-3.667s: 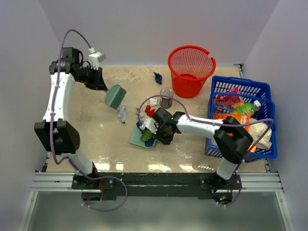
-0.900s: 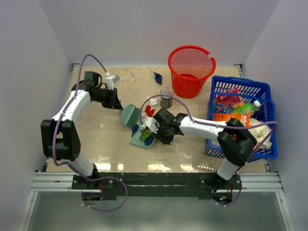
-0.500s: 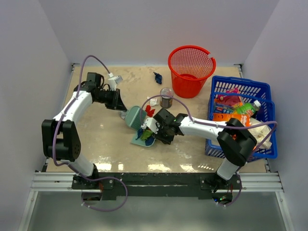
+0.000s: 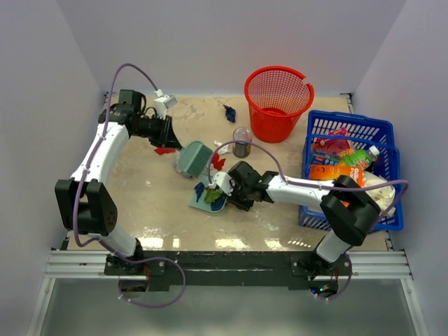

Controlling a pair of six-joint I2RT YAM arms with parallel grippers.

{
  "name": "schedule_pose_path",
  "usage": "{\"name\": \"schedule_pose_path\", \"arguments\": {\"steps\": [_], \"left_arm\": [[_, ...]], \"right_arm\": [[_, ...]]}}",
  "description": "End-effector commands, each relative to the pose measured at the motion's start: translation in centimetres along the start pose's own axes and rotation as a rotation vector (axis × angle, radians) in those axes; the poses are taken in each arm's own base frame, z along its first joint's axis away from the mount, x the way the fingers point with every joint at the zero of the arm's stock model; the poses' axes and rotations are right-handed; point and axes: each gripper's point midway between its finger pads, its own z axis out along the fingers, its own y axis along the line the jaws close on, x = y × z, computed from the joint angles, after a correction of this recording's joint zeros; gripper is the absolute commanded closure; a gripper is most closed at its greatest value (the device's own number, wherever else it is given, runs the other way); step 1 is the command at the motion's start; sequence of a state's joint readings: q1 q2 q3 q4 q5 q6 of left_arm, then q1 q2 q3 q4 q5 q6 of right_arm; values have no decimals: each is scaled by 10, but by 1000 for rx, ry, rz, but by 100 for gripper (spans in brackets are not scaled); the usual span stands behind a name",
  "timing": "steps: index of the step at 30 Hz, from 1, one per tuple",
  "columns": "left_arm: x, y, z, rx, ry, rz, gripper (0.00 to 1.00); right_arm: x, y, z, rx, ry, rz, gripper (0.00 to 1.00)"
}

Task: Sweep away the paper scraps from the table

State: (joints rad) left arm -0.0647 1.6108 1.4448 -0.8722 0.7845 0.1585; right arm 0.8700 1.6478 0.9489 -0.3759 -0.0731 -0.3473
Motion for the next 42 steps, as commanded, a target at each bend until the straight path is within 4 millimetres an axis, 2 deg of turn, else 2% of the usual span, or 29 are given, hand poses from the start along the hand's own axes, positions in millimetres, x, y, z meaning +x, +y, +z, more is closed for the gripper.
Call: {"name": "schedule_pose_path", "arguments": {"steps": [1,2,4,7,10,11,13,14,15,17,18,19,20,21,23,24,27,30,32,33,34,35,36,37,42], "left_arm": [[-19,-24,-26,30,-44,94,100],[-22,-29,-29,48,-45,109,100],[-42,-39,-42,47,-89,177,100],[-69,-41,-62,-13,-158,264,100],[-93,-26,-81,-155,-238,327,100],[-107,-17,-96,-238,-294,357,100],[-117,-8,-109,-327,-339,376,100],[-128,-1,-123,-419,-385,392,100],[-128,6,-127,-463,-395,387,100],[-132,22,-143,-601,-431,376,100],[-123,34,-139,-637,-414,343,100],[-117,47,-147,-690,-415,305,100],[-113,56,-153,-738,-419,267,100],[-102,64,-148,-746,-401,235,100],[-95,66,-148,-738,-418,186,100],[-85,69,-142,-725,-406,163,100],[-71,71,-141,-716,-417,104,100],[-57,78,-142,-746,-406,67,100],[-41,82,-137,-746,-394,25,100],[-36,81,-132,-726,-387,21,100],[-31,79,-127,-707,-380,21,100],[-29,73,-124,-676,-389,20,100],[-18,74,-117,-661,-372,0,100],[-14,73,-114,-649,-372,-6,100],[11,64,-90,-547,-349,-65,100]], "right_arm": [[-29,-12,-13,66,-176,8,100],[-32,-14,-16,75,-194,7,100],[-39,-16,-18,83,-222,21,100],[-48,-18,-21,84,-253,29,100],[-58,-19,-28,77,-293,31,100],[-61,-19,-31,74,-303,29,100],[-73,-22,-44,74,-345,41,100],[-78,-22,-49,71,-364,43,100],[-80,-21,-54,65,-372,45,100],[-101,-21,-72,50,-425,64,100],[-100,-17,-77,24,-400,71,100],[-118,-20,-95,26,-442,75,100],[-123,-22,-101,31,-448,80,100],[-123,-25,-106,48,-445,93,100],[-129,-33,-118,81,-456,68,100],[-124,-33,-120,79,-432,60,100],[-126,-38,-135,98,-421,30,100],[-129,-50,-149,120,-431,87,100],[-136,-68,-165,143,-455,146,100],[-134,-72,-162,133,-431,185,100],[-143,-87,-175,159,-462,215,100],[-145,-96,-179,171,-470,239,100],[-149,-103,-185,181,-488,269,100],[-153,-118,-194,209,-513,291,100],[-166,-159,-212,293,-585,385,100]]}}
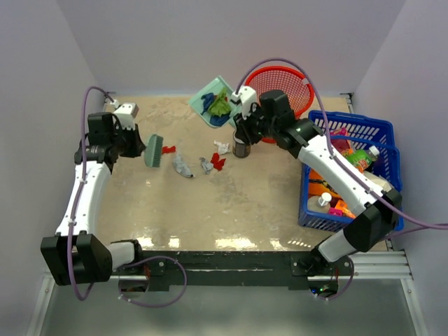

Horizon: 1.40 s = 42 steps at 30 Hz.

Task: Sweep away the paper scraps from the table

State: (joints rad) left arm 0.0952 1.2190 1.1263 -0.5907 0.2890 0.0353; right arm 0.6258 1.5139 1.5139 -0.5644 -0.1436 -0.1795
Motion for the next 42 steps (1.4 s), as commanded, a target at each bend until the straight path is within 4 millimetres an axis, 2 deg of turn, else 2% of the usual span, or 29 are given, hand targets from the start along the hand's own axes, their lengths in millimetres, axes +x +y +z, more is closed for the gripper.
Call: {"name": "schedule_pose_path", "arguments": {"steps": [1,3,6,10,14,18,19,22,28,32,35,38,42], "left_arm": [[1,-19,1,100,-43,-59,100],[7,-24,0,124,-38,-69,100],[9,-27,-2,141,-43,-69,100],[10,-29,-6,144,-52,-69,100],[18,-34,-6,175,-38,-91,100],[21,-39,-7,205,-36,-103,100],[21,-41,-7,214,-36,-104,100],[21,-42,-8,220,-38,-106,100],[25,-46,-9,236,-34,-116,100],[29,-48,-8,248,-25,-124,100],[28,-48,-7,252,-34,-128,100],[23,-49,-8,255,-49,-130,100],[21,-47,-7,258,-47,-139,100]], "right_arm": [[-43,-39,-10,102,-120,116,100],[-50,-58,-11,149,-142,162,100],[-61,-98,-18,276,-177,192,100],[-75,-153,-37,449,-229,216,100],[-85,-189,-55,586,-267,179,100],[-88,-226,-73,745,-263,118,100],[-83,-241,-79,816,-243,119,100],[-76,-265,-94,920,-212,88,100],[-56,-294,-105,989,-129,9,100],[-44,-302,-97,976,-32,-95,100],[-45,-303,-97,954,30,-190,100],[-41,-314,-107,1035,106,-264,100],[-21,-332,-114,1121,318,-362,100]]}}
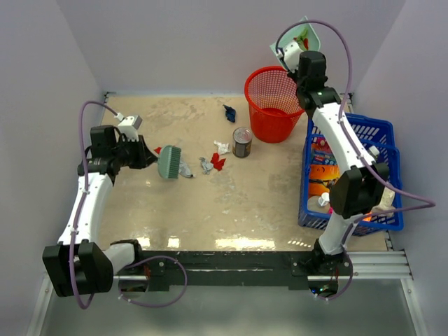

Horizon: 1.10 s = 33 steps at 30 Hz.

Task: Sweep away the paper scraps from the table

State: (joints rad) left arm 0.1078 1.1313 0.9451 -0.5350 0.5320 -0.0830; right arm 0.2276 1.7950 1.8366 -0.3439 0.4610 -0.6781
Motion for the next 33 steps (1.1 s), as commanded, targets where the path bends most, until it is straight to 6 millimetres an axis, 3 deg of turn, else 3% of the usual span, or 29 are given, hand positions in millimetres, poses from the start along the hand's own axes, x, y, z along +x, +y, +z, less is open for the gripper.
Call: {"name": "schedule_pose_path", "arguments": {"steps": [1,8,15,23,30,33], "left_arm": [[-21,-5,-5,30,-73,5,100],[-30,-6,-3,46,-80,-7,100],[-31,-5,-2,43,-80,-9,100],[-42,-4,-1,46,-90,-7,100],[-44,-1,2,51,-87,-23,100],[-45,-1,1,52,-90,-22,100]], "right_arm": [[2,-42,0,168,101,-183,100],[10,-61,-7,247,183,-399,100],[22,-50,-14,192,163,-554,100],[22,-58,-24,209,147,-729,100],[25,-56,-23,217,140,-744,100],[20,-59,-21,208,117,-622,100]]}}
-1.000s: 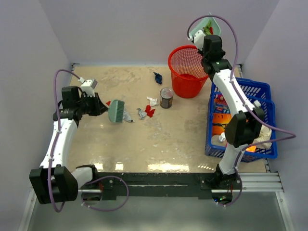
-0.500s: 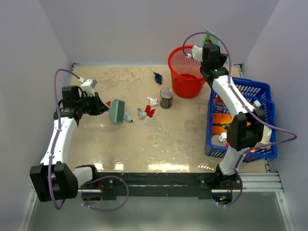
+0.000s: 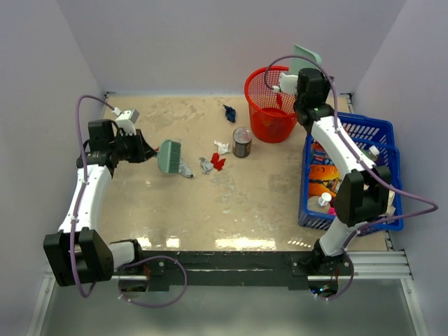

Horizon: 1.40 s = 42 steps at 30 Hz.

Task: Sweep away the paper scraps from the table

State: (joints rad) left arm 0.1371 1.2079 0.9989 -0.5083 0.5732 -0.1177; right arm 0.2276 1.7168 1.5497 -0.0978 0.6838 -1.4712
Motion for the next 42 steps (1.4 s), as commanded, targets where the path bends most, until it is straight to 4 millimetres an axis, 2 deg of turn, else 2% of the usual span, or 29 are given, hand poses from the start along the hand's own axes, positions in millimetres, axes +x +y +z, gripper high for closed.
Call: {"name": "schedule_pose_path", "arguments": {"steps": [1,2,8,10,11,13,14,15,16,18,19,20,22,23,24,25,26,28,29,33,34,35,36,37,39,40,41,42], "left_arm": [[-29,-10,-7,34,-80,30,100],[-31,-10,-7,36,-84,32,100],[-41,-17,-9,63,-93,46,100],[-45,-22,-10,93,-101,55,100],[-49,-25,-9,110,-110,63,100],[-55,-33,-9,160,-116,68,100],[-64,-36,-8,180,-131,73,100],[-69,-43,-8,219,-134,76,100],[-74,-47,-7,243,-140,78,100],[-94,-52,-1,273,-178,63,100],[-100,-54,4,283,-189,48,100],[-114,-56,11,302,-221,7,100],[-125,-69,24,342,-239,-10,100],[-137,-72,35,359,-258,-28,100],[-142,-75,43,363,-264,-33,100],[-146,-88,52,393,-271,-20,100],[-158,-84,64,397,-292,-36,100],[-160,-101,84,430,-291,-48,100],[-166,-101,99,455,-309,-77,100],[-184,-99,131,529,-389,-121,100],[-182,-90,151,536,-395,-130,100],[-194,-91,156,554,-409,-146,100],[-194,-89,166,563,-400,-164,100],[-188,-83,186,577,-392,-174,100],[-192,-86,198,600,-405,-166,100],[-182,-84,217,601,-382,-175,100],[-186,-90,220,625,-388,-167,100],[-182,-96,227,642,-381,-165,100]], "right_arm": [[1,-30,-8,36,-52,236,100],[0,-46,-12,50,-72,301,100],[-7,-64,-29,33,-169,545,100],[-15,-60,-37,-27,-228,628,100],[-15,-66,-46,-31,-257,676,100],[-37,-56,-63,-167,-372,827,100],[-45,-56,-76,-222,-432,867,100],[-64,-51,-92,-317,-540,895,100],[-72,-37,-102,-408,-563,948,100],[-83,-30,-126,-512,-644,993,100],[-93,-16,-140,-614,-686,1006,100],[-96,-12,-146,-644,-695,1011,100],[-98,-3,-163,-715,-725,995,100],[-98,-1,-171,-738,-743,977,100],[-95,-3,-181,-744,-763,969,100],[-96,5,-191,-791,-776,950,100],[-95,10,-197,-817,-781,938,100],[-90,24,-213,-855,-769,920,100],[-86,30,-214,-858,-739,920,100],[-71,54,-224,-913,-652,921,100],[-66,68,-225,-936,-622,898,100],[-60,71,-228,-927,-617,882,100],[-52,77,-225,-906,-589,863,100],[-47,92,-220,-906,-556,828,100],[-39,101,-216,-883,-514,809,100],[-37,109,-216,-898,-498,792,100],[-36,111,-216,-906,-494,784,100],[-36,116,-220,-933,-502,765,100]]}}
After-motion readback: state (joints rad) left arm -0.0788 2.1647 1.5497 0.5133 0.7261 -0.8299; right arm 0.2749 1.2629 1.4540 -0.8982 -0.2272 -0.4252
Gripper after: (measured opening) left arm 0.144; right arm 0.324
